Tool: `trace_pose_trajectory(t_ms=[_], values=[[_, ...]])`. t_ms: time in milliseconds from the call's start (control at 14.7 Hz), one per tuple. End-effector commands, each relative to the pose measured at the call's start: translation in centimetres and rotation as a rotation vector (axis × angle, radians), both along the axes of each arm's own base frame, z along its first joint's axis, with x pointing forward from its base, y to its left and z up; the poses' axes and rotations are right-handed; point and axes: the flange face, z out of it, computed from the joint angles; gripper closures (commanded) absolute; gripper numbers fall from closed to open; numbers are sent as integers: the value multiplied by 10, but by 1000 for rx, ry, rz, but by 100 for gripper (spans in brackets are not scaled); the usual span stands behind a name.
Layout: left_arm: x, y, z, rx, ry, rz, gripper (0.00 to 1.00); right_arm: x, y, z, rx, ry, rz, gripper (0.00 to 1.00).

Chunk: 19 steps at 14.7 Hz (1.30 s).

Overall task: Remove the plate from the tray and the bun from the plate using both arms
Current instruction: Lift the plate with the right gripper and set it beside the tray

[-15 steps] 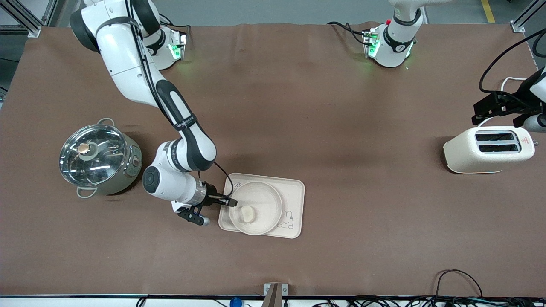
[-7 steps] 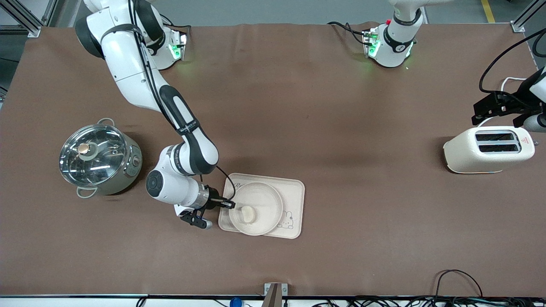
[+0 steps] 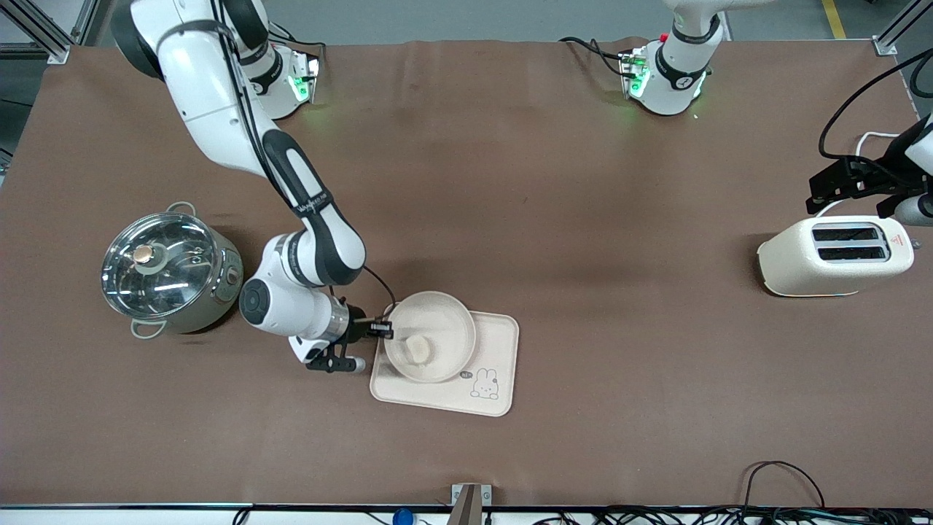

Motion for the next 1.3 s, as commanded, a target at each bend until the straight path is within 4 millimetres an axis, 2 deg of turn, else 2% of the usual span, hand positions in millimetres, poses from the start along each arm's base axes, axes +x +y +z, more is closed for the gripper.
trace_pose_trajectory(t_ms=[0, 136, 273, 341, 477, 614, 750, 818, 886, 955, 1023, 1091, 1227], values=[[-2, 0, 4, 19, -1, 5, 0, -49, -1, 34, 16, 19, 41, 100], [-2, 0, 4, 19, -1, 5, 0, -70, 4, 43, 16, 27, 64, 100], [-2, 0, 4, 19, -1, 5, 0, -96, 13, 42, 7, 41, 89, 100], [-2, -1, 3, 19, 1, 5, 0, -112, 22, 37, 0, 44, 105, 100], [-3, -2, 3, 18, 3, 5, 0, -136, 26, 17, -21, 58, 104, 100], [-6, -3, 2, 19, 24, 10, 0, -159, 49, 7, 10, 64, 83, 100], [-8, -3, -2, 19, 38, 23, 0, -170, 67, 2, 21, 47, 67, 100], [-10, -3, -4, 21, 44, 26, 0, -170, 68, -6, 14, 41, 59, 100], [-12, -5, -4, 21, 45, 26, 0, -169, 67, -9, 12, 37, 54, 95], [-14, -8, -2, 20, 42, 22, 0, -170, 67, -10, 12, 42, 50, 66], [-17, -29, 0, 16, 37, 18, 0, -169, 65, -13, 10, 46, 47, 25], [-21, -55, 1, 16, 34, 75, 0, -168, 61, -16, 7, 57, 40, 3], [-20, -98, -14, 3, 51, 183, 0, -169, 59, -16, 7, 66, 43, 0]])
